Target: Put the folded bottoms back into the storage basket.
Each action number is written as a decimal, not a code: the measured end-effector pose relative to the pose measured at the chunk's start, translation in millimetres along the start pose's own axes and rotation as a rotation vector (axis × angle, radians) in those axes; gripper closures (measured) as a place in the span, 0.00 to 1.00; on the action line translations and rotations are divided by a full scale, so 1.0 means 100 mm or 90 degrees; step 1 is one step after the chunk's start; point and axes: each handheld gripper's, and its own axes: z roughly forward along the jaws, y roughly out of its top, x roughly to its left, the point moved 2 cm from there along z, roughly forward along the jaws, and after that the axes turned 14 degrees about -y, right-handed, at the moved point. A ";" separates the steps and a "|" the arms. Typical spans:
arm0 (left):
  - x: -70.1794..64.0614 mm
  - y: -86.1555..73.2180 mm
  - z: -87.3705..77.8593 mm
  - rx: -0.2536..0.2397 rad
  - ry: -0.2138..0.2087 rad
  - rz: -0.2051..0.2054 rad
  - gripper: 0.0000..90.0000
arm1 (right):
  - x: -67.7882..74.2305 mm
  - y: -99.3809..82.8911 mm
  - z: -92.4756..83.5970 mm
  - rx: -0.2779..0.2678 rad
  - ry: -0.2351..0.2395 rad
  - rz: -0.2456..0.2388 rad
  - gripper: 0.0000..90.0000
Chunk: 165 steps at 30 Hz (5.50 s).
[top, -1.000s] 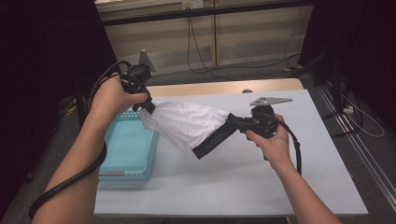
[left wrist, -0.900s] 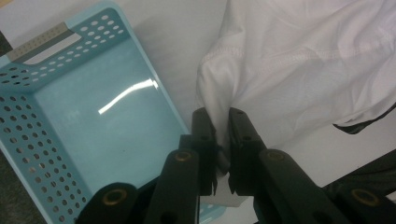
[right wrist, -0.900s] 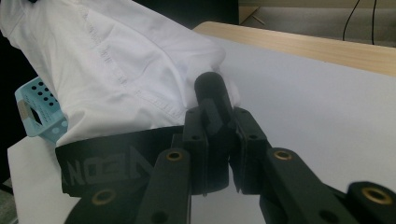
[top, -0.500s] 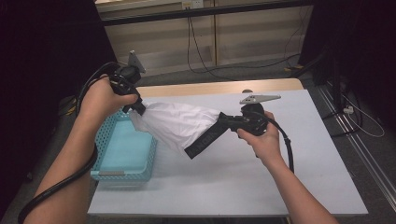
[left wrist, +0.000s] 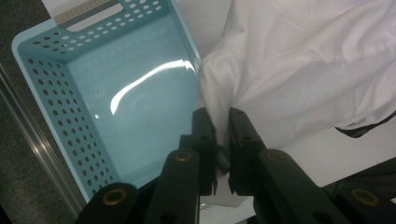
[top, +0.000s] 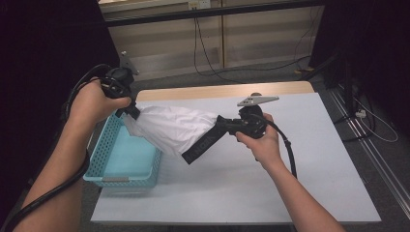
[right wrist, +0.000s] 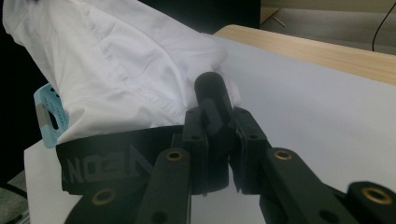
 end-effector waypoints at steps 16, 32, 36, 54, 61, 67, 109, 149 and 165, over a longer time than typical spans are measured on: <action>0.12 -0.06 -0.14 -0.004 0.003 -0.020 0.93 | 0.16 0.07 0.07 -0.004 0.017 -0.007 0.87; 0.22 -0.12 -0.15 0.005 0.019 -0.038 0.93 | 0.27 0.04 0.17 -0.002 0.032 -0.005 0.87; 0.26 -0.15 -0.16 0.007 0.016 -0.045 0.93 | 0.31 0.03 0.20 0.001 0.036 -0.009 0.87; 0.40 -0.26 -0.24 0.004 0.025 -0.065 0.93 | 0.45 0.06 0.35 0.006 0.055 -0.009 0.87; 0.46 -0.27 -0.22 0.007 0.036 -0.075 0.93 | 0.52 0.06 0.41 0.013 0.056 -0.014 0.87; 0.54 -0.29 -0.21 0.005 0.033 -0.087 0.93 | 0.57 0.03 0.46 0.017 0.062 -0.013 0.87; 0.81 -0.29 -0.18 0.020 0.031 -0.128 0.93 | 0.82 -0.01 0.58 0.031 0.079 -0.030 0.86; 1.12 -0.20 0.19 -0.042 0.032 -0.119 0.93 | 0.96 -0.18 0.66 0.035 0.064 -0.044 0.86; 1.14 -0.18 0.15 -0.042 0.038 -0.123 0.93 | 1.00 -0.12 0.65 0.030 0.065 -0.049 0.87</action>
